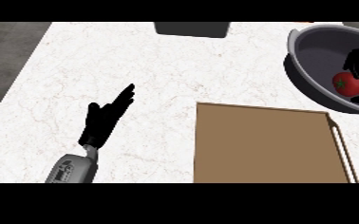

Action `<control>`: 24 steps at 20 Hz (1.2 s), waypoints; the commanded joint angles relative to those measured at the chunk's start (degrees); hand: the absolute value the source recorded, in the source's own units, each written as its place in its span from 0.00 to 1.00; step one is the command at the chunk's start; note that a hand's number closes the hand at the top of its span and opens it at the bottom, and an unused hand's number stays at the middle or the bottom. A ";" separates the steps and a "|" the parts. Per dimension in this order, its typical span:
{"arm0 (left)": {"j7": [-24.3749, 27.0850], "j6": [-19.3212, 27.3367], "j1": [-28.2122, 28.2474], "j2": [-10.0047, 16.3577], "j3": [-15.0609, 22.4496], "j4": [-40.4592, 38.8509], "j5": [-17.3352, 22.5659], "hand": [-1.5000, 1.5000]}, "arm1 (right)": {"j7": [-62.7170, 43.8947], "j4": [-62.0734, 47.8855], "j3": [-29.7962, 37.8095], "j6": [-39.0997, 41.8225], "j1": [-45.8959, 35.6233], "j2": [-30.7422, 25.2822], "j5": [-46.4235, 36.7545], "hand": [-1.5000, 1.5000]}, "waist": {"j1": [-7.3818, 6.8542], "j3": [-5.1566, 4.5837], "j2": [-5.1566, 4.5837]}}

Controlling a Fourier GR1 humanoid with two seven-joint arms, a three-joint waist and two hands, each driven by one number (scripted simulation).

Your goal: Pick the tomato from the tray and place it in the pot

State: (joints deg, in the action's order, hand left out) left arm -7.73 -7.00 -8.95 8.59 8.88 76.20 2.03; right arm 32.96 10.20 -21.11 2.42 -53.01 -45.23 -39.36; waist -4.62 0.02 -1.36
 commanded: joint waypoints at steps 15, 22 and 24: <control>-0.77 0.61 0.90 0.46 -1.27 0.62 -0.22 0.50 | 3.86 -7.14 27.47 10.99 -8.26 4.90 26.53 0.00 | 1.72 0.27 -0.03; -1.28 -0.53 0.94 0.84 -2.54 2.55 1.69 0.50 | 1.93 -8.93 36.12 15.22 -7.72 -4.71 35.04 0.00 | 1.65 0.31 -0.26; -0.75 0.12 2.31 0.39 -1.66 3.97 0.86 0.50 | 4.24 -8.91 37.07 17.54 -4.70 -7.10 36.02 0.00 | 1.39 0.41 -0.41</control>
State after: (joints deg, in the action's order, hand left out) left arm -8.36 -7.31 -6.46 9.34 7.39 79.23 2.81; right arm 35.97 1.80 12.46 16.98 -59.85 -48.33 -6.84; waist -3.13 0.32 -1.48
